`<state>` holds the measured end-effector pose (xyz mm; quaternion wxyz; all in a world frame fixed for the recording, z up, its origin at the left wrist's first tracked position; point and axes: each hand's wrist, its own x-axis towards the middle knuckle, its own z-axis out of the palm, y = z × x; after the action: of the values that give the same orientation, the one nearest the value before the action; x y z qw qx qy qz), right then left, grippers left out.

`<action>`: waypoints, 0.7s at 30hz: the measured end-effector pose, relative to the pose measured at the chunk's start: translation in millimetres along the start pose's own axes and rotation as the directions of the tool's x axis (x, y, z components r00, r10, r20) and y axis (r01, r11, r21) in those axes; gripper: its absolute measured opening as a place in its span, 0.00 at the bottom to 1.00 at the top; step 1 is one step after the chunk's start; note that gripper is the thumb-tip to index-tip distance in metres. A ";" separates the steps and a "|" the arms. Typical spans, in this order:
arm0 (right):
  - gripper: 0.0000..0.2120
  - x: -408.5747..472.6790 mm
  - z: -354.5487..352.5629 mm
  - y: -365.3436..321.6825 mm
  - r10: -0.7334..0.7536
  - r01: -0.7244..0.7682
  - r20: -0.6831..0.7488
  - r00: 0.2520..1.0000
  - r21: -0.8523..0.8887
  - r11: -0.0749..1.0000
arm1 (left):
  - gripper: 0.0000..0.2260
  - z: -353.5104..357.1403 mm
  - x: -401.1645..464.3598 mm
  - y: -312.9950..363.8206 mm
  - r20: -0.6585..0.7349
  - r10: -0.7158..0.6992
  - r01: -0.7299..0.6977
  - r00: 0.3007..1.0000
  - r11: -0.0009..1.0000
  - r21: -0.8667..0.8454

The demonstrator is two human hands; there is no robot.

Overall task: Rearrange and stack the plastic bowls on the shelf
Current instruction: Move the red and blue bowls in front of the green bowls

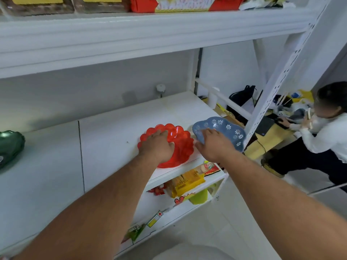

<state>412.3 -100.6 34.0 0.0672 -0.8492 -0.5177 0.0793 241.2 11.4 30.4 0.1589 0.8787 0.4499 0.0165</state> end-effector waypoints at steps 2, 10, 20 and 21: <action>0.31 0.1 -3.8 23.1 -0.023 0.023 0.015 1.000 0.004 1.000 | 0.28 8.6 -0.2 15.7 -0.004 -0.036 0.036 0.999 0.999 -0.008; 0.27 2.5 -3.6 106.9 -0.084 0.085 -0.008 0.996 0.040 0.996 | 0.27 45.8 -17.2 55.6 -0.046 -0.248 0.242 0.968 0.964 -0.113; 0.21 -3.1 23.8 154.0 0.095 -0.062 -0.241 0.966 0.142 0.988 | 0.29 65.7 -41.0 46.9 -0.162 -0.672 0.556 0.722 0.704 -0.442; 0.22 -2.6 26.6 154.7 0.145 -0.100 -0.236 0.961 0.189 0.977 | 0.27 65.6 -40.8 47.8 -0.136 -0.719 0.568 0.681 0.637 -0.522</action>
<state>540.1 -172.4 -22.2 0.2010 -0.8737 -0.4425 0.0214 265.7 -64.5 -13.1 0.2693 0.5796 0.7409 0.2063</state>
